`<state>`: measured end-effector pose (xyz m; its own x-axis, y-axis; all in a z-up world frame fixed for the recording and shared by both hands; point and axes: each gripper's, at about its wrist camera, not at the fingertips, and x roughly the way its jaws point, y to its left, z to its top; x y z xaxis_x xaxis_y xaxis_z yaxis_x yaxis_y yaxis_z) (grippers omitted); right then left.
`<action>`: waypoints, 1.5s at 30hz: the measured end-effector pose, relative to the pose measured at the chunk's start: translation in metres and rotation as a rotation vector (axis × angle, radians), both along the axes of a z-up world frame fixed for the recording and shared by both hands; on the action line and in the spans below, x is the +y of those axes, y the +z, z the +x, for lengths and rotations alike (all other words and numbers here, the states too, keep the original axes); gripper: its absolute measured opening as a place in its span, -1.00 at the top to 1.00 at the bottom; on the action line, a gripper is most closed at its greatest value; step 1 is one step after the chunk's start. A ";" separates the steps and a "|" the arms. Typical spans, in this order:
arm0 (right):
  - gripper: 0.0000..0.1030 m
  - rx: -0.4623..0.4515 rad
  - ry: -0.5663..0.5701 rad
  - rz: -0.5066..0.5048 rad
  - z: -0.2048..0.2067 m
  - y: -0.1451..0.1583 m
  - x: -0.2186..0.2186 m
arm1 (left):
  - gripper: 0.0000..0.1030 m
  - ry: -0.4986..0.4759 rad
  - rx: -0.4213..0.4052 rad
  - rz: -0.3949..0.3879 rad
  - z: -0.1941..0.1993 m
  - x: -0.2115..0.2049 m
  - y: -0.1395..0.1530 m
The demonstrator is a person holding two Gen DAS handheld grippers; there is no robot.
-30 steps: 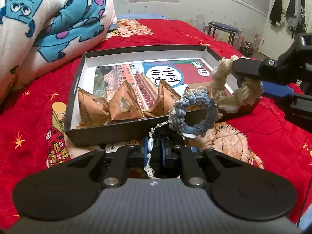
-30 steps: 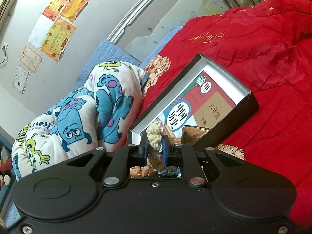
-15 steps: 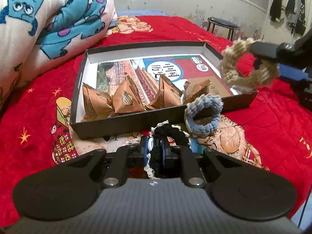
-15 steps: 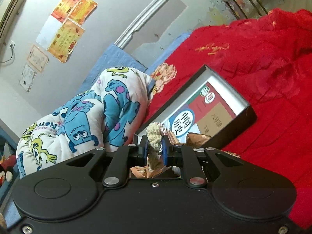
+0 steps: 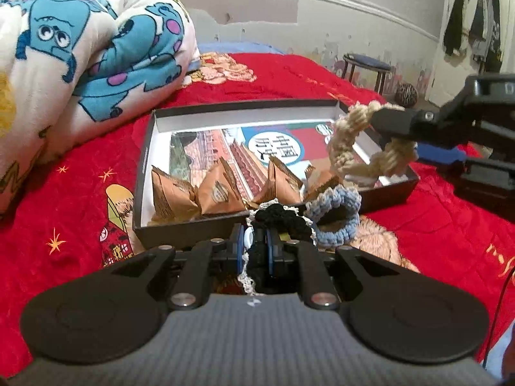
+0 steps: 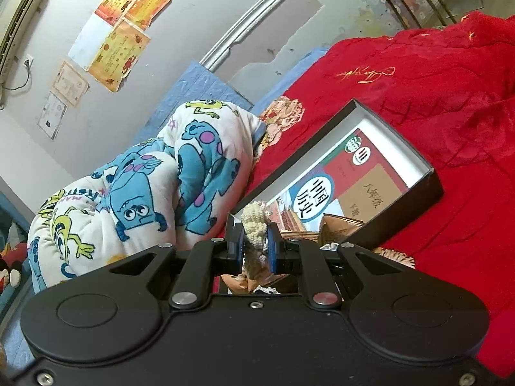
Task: Organize objects
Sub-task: 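Lift both held scrunchies and carry them over the black box, then lower both scrunchies into the box and open both grippers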
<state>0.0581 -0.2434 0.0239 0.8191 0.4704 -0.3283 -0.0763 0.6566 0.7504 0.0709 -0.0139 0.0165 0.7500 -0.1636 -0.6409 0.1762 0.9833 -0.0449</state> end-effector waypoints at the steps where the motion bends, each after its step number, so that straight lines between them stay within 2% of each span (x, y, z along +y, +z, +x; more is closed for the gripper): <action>1: 0.71 -0.002 0.003 -0.001 0.001 0.000 0.001 | 0.66 0.002 -0.004 -0.006 0.000 0.001 0.001; 14: 0.71 -0.043 0.034 0.003 0.015 0.000 0.007 | 0.67 0.056 -0.093 -0.061 -0.002 0.017 0.014; 19: 0.71 -0.053 0.061 0.010 0.021 -0.001 0.012 | 0.66 0.086 -0.178 -0.041 0.001 0.025 0.024; 26: 0.71 -0.081 0.082 -0.051 0.038 0.001 0.018 | 0.66 0.160 -0.252 -0.088 0.016 0.051 0.037; 29: 0.71 -0.071 0.068 -0.098 0.049 0.005 0.019 | 0.66 0.191 -0.287 -0.094 0.028 0.062 0.038; 32: 0.71 -0.088 0.077 -0.104 0.058 0.010 0.021 | 0.66 0.207 -0.315 -0.122 0.043 0.073 0.036; 36: 0.71 -0.089 0.093 -0.146 0.079 0.014 0.036 | 0.66 0.211 -0.326 -0.099 0.058 0.078 0.032; 39: 0.71 -0.062 0.093 -0.158 0.104 0.013 0.052 | 0.66 0.170 -0.326 -0.086 0.067 0.076 0.028; 43: 0.71 -0.035 0.070 -0.250 0.127 0.004 0.078 | 0.66 0.129 -0.310 -0.024 0.081 0.063 0.019; 45: 0.71 -0.029 0.055 -0.202 0.131 -0.008 0.081 | 0.66 0.116 -0.287 -0.015 0.084 0.060 0.013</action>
